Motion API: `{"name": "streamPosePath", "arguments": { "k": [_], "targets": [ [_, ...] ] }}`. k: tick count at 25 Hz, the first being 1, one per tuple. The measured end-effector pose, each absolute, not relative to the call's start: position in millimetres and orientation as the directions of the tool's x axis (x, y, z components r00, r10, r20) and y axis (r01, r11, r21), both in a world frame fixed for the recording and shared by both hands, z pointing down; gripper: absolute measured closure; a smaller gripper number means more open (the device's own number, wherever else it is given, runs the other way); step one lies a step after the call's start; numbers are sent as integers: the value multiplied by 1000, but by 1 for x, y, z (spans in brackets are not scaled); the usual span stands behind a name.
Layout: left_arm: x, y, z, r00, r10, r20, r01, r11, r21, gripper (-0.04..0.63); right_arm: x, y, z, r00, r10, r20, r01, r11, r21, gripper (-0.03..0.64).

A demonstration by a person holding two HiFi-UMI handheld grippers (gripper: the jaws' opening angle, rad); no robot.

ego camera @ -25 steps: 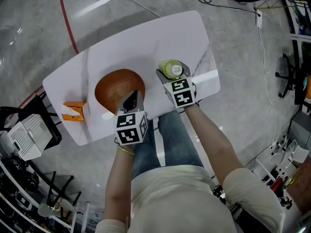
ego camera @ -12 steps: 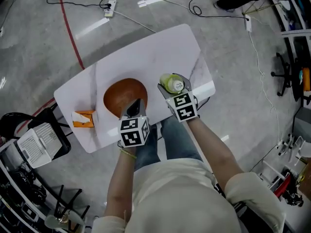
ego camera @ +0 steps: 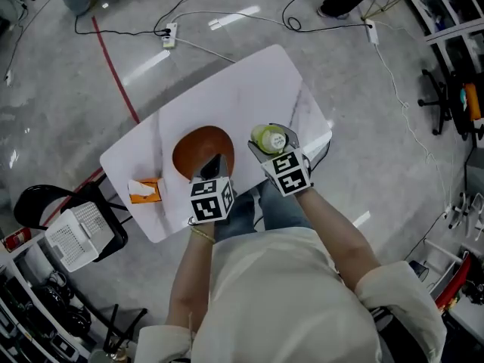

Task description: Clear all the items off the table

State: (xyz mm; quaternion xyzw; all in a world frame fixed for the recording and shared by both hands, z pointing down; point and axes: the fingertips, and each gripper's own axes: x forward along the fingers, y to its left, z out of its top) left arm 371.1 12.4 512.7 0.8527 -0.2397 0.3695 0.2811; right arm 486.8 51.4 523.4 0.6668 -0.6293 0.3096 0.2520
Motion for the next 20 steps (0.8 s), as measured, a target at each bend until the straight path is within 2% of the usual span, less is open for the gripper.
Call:
{"name": "streamPosePath", "arguments": {
  "k": [20],
  "targets": [
    [355, 34, 452, 684, -157, 712, -490, -822, 289, 586, 450, 104, 441, 111, -748, 654, -982, -182, -42, 313]
  ]
}}
